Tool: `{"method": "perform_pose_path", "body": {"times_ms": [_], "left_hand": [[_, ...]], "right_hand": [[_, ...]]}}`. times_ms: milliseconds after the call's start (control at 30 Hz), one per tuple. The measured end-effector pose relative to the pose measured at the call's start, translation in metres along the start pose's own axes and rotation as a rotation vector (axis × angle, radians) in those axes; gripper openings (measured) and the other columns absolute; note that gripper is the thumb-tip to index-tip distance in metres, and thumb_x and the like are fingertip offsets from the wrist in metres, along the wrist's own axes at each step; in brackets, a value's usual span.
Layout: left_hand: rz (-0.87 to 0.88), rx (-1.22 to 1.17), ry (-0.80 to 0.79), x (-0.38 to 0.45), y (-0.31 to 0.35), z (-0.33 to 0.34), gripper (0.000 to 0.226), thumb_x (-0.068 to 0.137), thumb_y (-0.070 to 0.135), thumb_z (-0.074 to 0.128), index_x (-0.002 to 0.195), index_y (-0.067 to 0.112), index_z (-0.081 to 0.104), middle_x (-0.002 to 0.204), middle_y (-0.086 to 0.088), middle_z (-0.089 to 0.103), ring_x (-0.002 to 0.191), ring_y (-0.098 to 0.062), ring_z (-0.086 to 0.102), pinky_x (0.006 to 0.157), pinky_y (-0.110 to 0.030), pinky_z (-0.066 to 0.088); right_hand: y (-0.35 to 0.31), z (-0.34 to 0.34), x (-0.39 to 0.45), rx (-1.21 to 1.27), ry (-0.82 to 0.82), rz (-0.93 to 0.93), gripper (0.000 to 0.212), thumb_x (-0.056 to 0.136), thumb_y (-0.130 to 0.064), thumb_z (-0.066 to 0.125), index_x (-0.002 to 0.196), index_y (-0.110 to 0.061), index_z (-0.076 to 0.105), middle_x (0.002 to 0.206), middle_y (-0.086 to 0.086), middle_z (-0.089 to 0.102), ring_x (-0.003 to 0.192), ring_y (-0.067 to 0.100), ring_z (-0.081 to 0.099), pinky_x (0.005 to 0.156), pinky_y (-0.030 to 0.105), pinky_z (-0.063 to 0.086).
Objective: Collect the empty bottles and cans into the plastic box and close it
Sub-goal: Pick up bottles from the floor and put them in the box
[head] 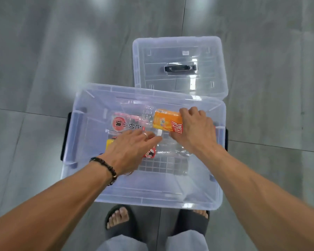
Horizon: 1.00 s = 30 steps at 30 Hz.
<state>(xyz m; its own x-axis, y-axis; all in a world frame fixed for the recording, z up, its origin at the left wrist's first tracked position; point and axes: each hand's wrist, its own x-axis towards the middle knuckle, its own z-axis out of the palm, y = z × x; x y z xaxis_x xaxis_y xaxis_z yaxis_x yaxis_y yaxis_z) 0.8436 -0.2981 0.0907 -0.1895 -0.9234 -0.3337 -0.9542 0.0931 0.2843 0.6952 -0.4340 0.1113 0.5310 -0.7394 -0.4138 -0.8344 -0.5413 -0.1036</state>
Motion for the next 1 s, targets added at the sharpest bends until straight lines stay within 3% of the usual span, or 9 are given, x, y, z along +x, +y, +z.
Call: {"method": "perform_pose_path", "body": {"times_ms": [167,233,400,667,833,1000], "left_hand": [[0.036,0.018,0.143,0.032,-0.007,0.026,0.075,0.062,-0.007,0.075,0.127,0.018,0.046,0.118,-0.007,0.065,0.097,-0.03,0.062,0.079,-0.042,0.053],[0.008,0.027,0.159,0.036,-0.006,0.028,0.071,0.064,-0.01,0.071,0.126,0.016,0.048,0.117,-0.009,0.064,0.105,-0.031,0.06,0.085,-0.043,0.051],[-0.11,-0.017,0.092,0.018,-0.001,0.011,0.062,0.07,0.011,0.076,0.127,0.013,0.051,0.122,-0.013,0.061,0.113,-0.03,0.055,0.094,-0.042,0.046],[-0.223,-0.11,0.037,-0.059,0.021,-0.063,0.054,0.083,0.032,0.062,0.133,0.02,0.043,0.124,-0.006,0.056,0.115,-0.024,0.05,0.094,-0.036,0.046],[-0.348,-0.189,0.065,-0.108,0.043,-0.123,0.044,0.082,0.028,0.064,0.123,0.019,0.052,0.115,-0.005,0.061,0.102,-0.025,0.057,0.078,-0.039,0.054],[-0.518,-0.193,0.092,-0.17,0.07,-0.176,0.048,0.08,0.034,0.065,0.124,0.021,0.05,0.114,-0.004,0.063,0.1,-0.025,0.059,0.074,-0.039,0.054]], "right_hand": [[0.007,0.031,0.023,0.023,0.044,-0.046,0.057,0.079,-0.048,0.068,0.123,-0.018,0.051,0.117,0.008,0.054,0.109,0.03,0.049,0.092,0.044,0.037],[0.011,0.034,0.025,0.031,0.049,-0.07,0.053,0.081,-0.044,0.067,0.124,-0.016,0.052,0.118,0.008,0.054,0.109,0.03,0.049,0.093,0.043,0.037],[0.008,0.021,0.013,0.048,0.058,-0.091,0.05,0.082,-0.035,0.064,0.126,-0.015,0.051,0.127,0.009,0.051,0.115,0.029,0.047,0.095,0.041,0.037],[-0.019,-0.066,-0.023,0.019,0.033,-0.241,0.053,0.087,-0.035,0.06,0.134,-0.016,0.043,0.134,0.007,0.046,0.121,0.027,0.043,0.097,0.039,0.038],[-0.055,-0.133,-0.046,-0.011,0.047,-0.426,0.058,0.084,-0.036,0.062,0.135,-0.014,0.043,0.136,0.008,0.048,0.122,0.029,0.043,0.099,0.04,0.037],[-0.107,-0.203,-0.071,-0.067,0.047,-0.624,0.06,0.083,-0.036,0.059,0.136,-0.015,0.04,0.135,0.007,0.048,0.119,0.031,0.046,0.095,0.043,0.039]]}}
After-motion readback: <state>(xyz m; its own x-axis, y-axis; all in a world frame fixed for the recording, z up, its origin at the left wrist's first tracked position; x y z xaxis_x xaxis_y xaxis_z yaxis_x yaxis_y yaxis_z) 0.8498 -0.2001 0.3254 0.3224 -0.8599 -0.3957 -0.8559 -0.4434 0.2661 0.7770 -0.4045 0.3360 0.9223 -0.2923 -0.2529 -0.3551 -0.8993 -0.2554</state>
